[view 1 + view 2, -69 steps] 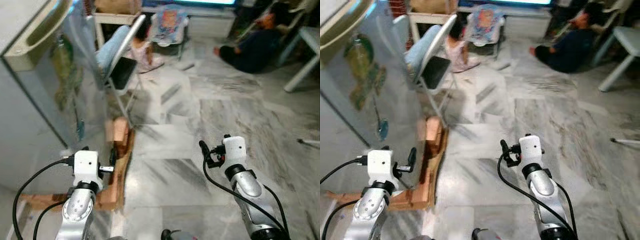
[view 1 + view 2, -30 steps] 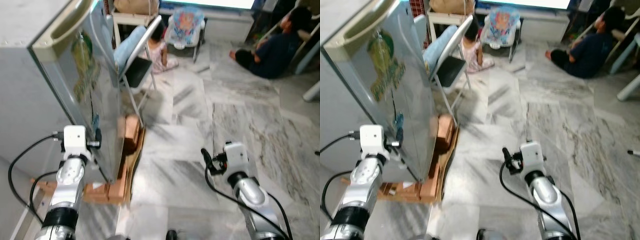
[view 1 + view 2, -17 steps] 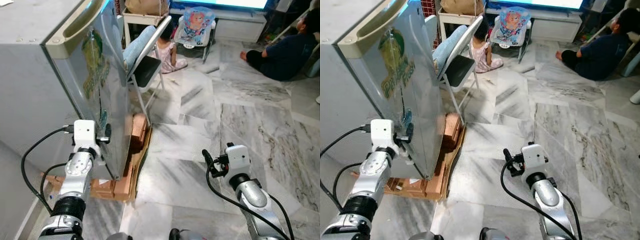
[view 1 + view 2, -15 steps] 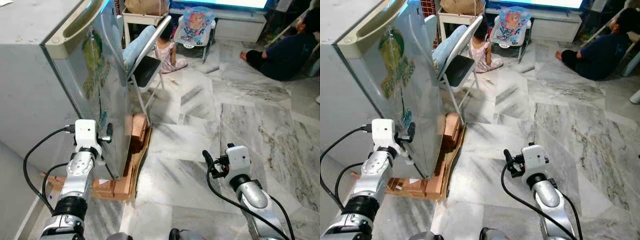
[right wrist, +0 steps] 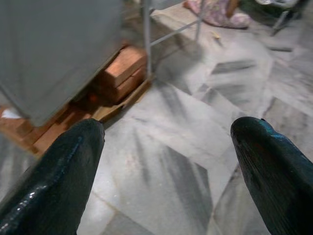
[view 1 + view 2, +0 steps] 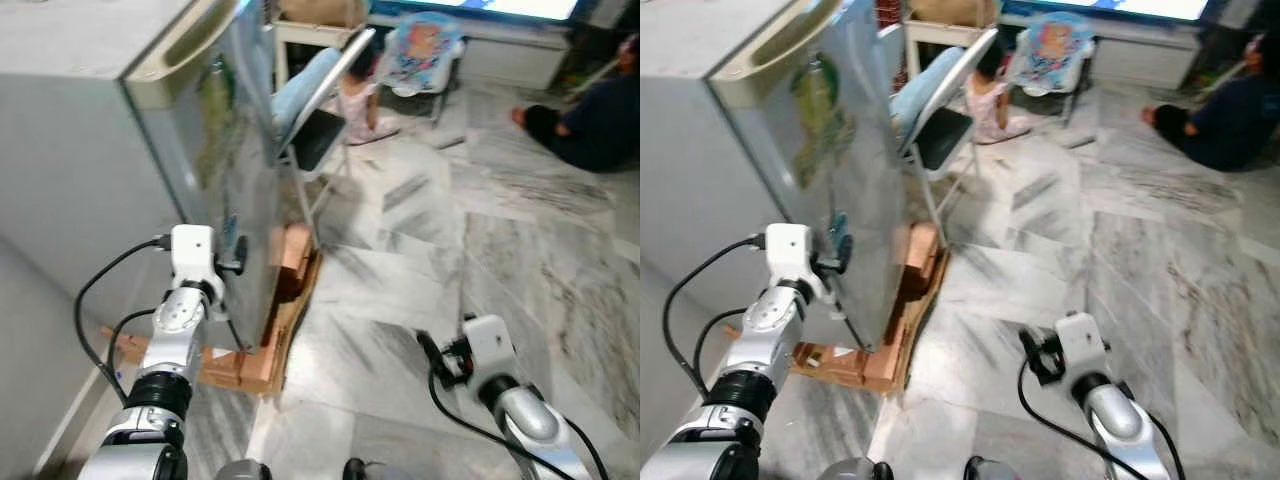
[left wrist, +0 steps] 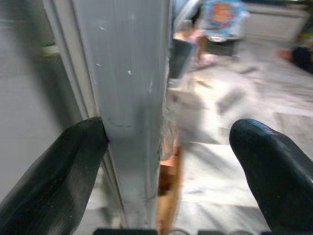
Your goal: Restocking fridge
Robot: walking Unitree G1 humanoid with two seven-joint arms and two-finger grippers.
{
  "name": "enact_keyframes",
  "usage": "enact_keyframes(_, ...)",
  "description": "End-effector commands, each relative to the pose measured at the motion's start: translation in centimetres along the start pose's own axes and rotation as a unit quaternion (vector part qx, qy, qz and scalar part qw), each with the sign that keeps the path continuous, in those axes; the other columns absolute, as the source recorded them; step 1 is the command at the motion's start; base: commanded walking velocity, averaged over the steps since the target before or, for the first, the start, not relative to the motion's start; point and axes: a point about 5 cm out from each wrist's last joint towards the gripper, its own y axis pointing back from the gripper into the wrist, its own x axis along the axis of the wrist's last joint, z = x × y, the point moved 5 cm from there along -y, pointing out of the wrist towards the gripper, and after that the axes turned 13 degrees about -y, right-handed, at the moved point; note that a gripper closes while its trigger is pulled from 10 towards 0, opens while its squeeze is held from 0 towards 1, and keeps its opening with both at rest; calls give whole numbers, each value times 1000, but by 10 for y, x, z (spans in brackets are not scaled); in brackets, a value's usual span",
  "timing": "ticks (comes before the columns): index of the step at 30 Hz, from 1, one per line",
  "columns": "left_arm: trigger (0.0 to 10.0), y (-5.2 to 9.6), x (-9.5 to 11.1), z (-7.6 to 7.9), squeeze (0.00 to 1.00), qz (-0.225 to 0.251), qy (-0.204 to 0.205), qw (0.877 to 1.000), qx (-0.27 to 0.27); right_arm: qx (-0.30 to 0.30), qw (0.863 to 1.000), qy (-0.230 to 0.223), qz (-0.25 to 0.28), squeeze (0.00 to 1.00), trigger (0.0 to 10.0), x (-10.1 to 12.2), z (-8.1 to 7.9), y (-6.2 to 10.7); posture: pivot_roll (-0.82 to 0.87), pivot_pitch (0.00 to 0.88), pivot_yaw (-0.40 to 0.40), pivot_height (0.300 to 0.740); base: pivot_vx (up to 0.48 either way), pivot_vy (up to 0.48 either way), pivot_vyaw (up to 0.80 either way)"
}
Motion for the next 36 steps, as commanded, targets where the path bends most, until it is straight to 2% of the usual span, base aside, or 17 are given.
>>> enact_keyframes(1, 10000, -11, 71, 78, 0, 113, -27, 981, -153, 10, 1000, -5, -9, 0, 10000, -3, 0, 1, -86, 112, -2, 740, 0, 0, 0)
enact_keyframes(2, 10000, -1, 87, 123, 0, 139, -22, 964, -225, 10, 1000, -6, -10, 0, 10000, -3, 1, 2, -87, 110, -1, 740, 0, 0, 0)
enact_keyframes(5, 10000, 10, 94, 156, 0, 153, -15, 952, -265, 10, 1000, -7, -10, 0, 10000, -3, 0, 2, -93, 105, 6, 740, 0, 0, 0)
enact_keyframes(6, 10000, 13, 95, 162, 0, 155, -14, 950, -271, 11, 1000, -8, -10, 0, 10000, -4, -1, 2, -93, 105, 6, 740, 0, 0, 0)
enact_keyframes(7, 10000, 10, 93, 160, 0, 150, -11, 954, -258, 14, 1000, -10, -9, 0, 10000, -3, -4, 2, -93, 105, 6, 740, 0, 0, 0)
enact_keyframes(8, 10000, 8, 91, 156, 0, 146, -8, 958, -247, 17, 1000, -11, -8, 0, 10000, -3, -5, 1, -95, 105, 9, 740, 0, 0, 0)
enact_keyframes(9, 10000, 0, 84, 140, 0, 134, -11, 968, -212, 24, 1000, -11, -7, 0, 10000, -3, -10, 1, -95, 105, 9, 740, 0, 0, 0)
enact_keyframes(10, 10000, 0, 84, 140, 0, 134, -11, 968, -212, 24, 1000, -11, -7, 0, 10000, -3, -10, 1, -95, 105, 9, 740, 0, 0, 0)
enact_keyframes(11, 10000, -7, 81, 110, 0, 128, -12, 979, -160, 29, 999, -13, -8, 0, 10000, -4, -13, 1, -95, 105, 9, 740, 0, 0, 0)
enact_keyframes(13, 10000, -10, 79, 85, 0, 125, -15, 985, -122, 22, 1000, -14, -13, 0, 10000, -7, -11, 1, -77, 106, 8, 740, 0, 0, 0)
enact_keyframes(15, 10000, -4, 73, 52, 0, 112, -13, 991, -71, 19, 1000, -20, -14, 0, 10000, -8, -9, 0, -58, 105, 10, 740, 0, 0, 0)
enact_keyframes(19, 10000, 7, 62, 26, 0, 100, -43, 994, -19, 20, 999, -29, -6, 0, 10000, -3, -9, -3, -37, 107, 18, 740, 0, 0, 0)
enact_keyframes(20, 10000, 16, 50, 14, 0, 84, -38, 996, 5, 18, 1000, -23, 8, 0, 10000, 3, -8, -5, -22, 106, 31, 740, 0, 0, 0)
enact_keyframes(24, 10000, 49, 28, 3, 0, 59, -13, 998, 23, -24, 999, -15, 38, 0, 10000, 20, 4, -9, -25, 115, 27, 740, 0, 0, 0)
enact_keyframes(29, 10000, 79, -2, -4, 0, 13, -16, 999, 39, -40, 997, -19, 68, 0, 10000, 34, 1, -15, -29, 100, 25, 740, 0, -456, 0)
enact_keyframes(33, 10000, 93, -15, -8, 0, -11, -10, 998, 53, -47, 993, -22, 107, 0, 10000, 54, -7, -20, -35, 84, 26, 740, 0, -468, 0)
enact_keyframes(36, 10000, 96, -17, -7, 0, -19, -1, 998, 61, -38, 993, -22, 112, 0, 10000, 58, -14, -24, -41, 74, 31, 740, 0, -456, 0)
